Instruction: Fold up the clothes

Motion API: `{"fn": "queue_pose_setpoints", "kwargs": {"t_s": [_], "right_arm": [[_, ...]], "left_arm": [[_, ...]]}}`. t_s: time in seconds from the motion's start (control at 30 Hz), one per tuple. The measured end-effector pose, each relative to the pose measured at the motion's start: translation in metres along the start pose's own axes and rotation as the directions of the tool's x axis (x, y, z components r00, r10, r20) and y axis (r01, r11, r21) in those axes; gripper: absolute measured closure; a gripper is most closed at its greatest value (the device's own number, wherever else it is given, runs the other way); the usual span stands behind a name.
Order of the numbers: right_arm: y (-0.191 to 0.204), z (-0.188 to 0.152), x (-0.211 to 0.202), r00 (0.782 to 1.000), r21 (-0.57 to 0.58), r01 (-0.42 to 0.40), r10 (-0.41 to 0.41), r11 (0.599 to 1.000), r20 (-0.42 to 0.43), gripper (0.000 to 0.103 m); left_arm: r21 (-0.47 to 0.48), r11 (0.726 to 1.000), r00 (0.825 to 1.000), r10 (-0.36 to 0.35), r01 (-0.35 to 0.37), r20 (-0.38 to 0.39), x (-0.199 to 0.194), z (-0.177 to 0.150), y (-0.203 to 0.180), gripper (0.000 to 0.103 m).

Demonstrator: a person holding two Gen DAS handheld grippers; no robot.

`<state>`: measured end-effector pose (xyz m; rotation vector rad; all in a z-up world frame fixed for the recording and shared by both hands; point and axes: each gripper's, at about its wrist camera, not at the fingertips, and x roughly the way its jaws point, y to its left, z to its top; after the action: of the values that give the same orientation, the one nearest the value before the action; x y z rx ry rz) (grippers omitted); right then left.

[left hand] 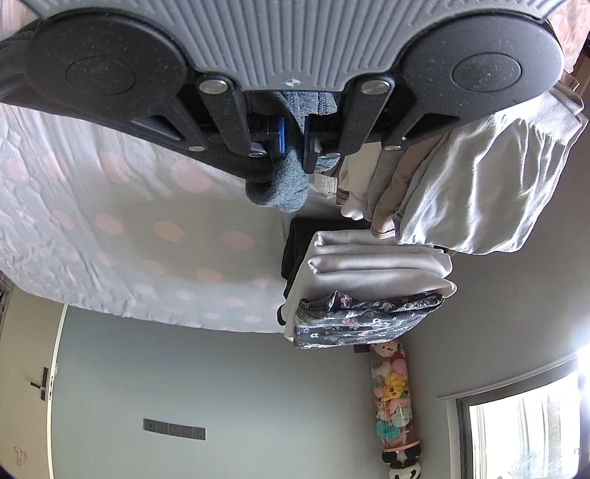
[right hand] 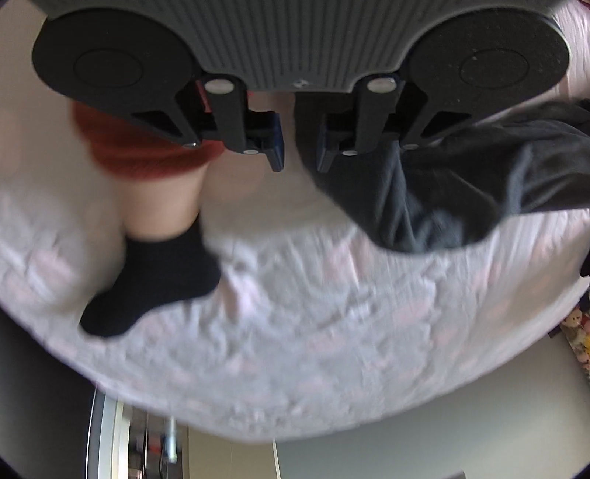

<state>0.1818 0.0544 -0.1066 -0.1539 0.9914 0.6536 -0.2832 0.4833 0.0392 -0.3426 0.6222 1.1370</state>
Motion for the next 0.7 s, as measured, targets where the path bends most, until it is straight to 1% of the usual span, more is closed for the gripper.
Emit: {"fn": "queue_pose_setpoints", "kwargs": {"t_s": [0.03, 0.17, 0.27, 0.37, 0.4, 0.43, 0.47, 0.53, 0.57, 0.63, 0.7], "right_arm": [[0.0, -0.002, 0.008, 1.0, 0.011, 0.0, 0.0, 1.0, -0.023, 0.07], [0.004, -0.005, 0.026, 0.997, -0.037, 0.027, -0.029, 0.999, -0.072, 0.068], [0.008, -0.004, 0.038, 0.99, -0.087, 0.039, -0.05, 0.995, -0.128, 0.068], [0.013, -0.009, 0.047, 0.985, -0.136, 0.049, -0.071, 0.99, -0.16, 0.07], [0.014, -0.01, 0.047, 0.984, -0.14, 0.047, -0.07, 0.989, -0.162, 0.075], [0.014, -0.01, 0.046, 0.985, -0.14, 0.046, -0.068, 0.989, -0.16, 0.09], [0.014, -0.01, 0.043, 0.986, -0.137, 0.045, -0.067, 0.989, -0.156, 0.094], [0.014, -0.01, 0.039, 0.987, -0.133, 0.043, -0.063, 0.99, -0.147, 0.097], [0.014, -0.009, 0.034, 0.989, -0.135, 0.056, -0.073, 0.989, -0.128, 0.097], [0.01, -0.002, 0.017, 0.992, -0.145, 0.094, -0.105, 0.985, -0.065, 0.097], [0.004, 0.012, -0.011, 0.989, -0.163, 0.145, -0.143, 0.976, 0.025, 0.098]], "left_arm": [[0.007, 1.0, 1.0, 0.001, -0.001, -0.001, 0.001, -0.001, -0.001, 0.093], [0.033, 0.999, 1.0, 0.01, -0.01, -0.006, 0.006, -0.003, -0.006, 0.093], [0.03, 1.0, 1.0, 0.012, -0.011, -0.016, 0.014, -0.004, -0.007, 0.093], [0.024, 1.0, 1.0, 0.009, -0.008, -0.026, 0.019, -0.006, -0.009, 0.093], [0.025, 1.0, 1.0, 0.007, -0.007, -0.027, 0.019, -0.007, -0.009, 0.093], [0.028, 1.0, 1.0, 0.006, -0.006, -0.029, 0.019, -0.008, -0.01, 0.093], [0.03, 1.0, 1.0, 0.005, -0.004, -0.029, 0.019, -0.009, -0.01, 0.093], [0.03, 1.0, 1.0, 0.003, -0.002, -0.028, 0.019, -0.01, -0.008, 0.093], [0.029, 1.0, 1.0, 0.002, -0.001, -0.027, 0.017, -0.009, -0.008, 0.093], [0.025, 1.0, 1.0, -0.001, 0.001, -0.022, 0.014, -0.009, -0.006, 0.093], [0.022, 1.0, 1.0, -0.006, 0.006, -0.015, 0.01, -0.008, -0.004, 0.093]]}}
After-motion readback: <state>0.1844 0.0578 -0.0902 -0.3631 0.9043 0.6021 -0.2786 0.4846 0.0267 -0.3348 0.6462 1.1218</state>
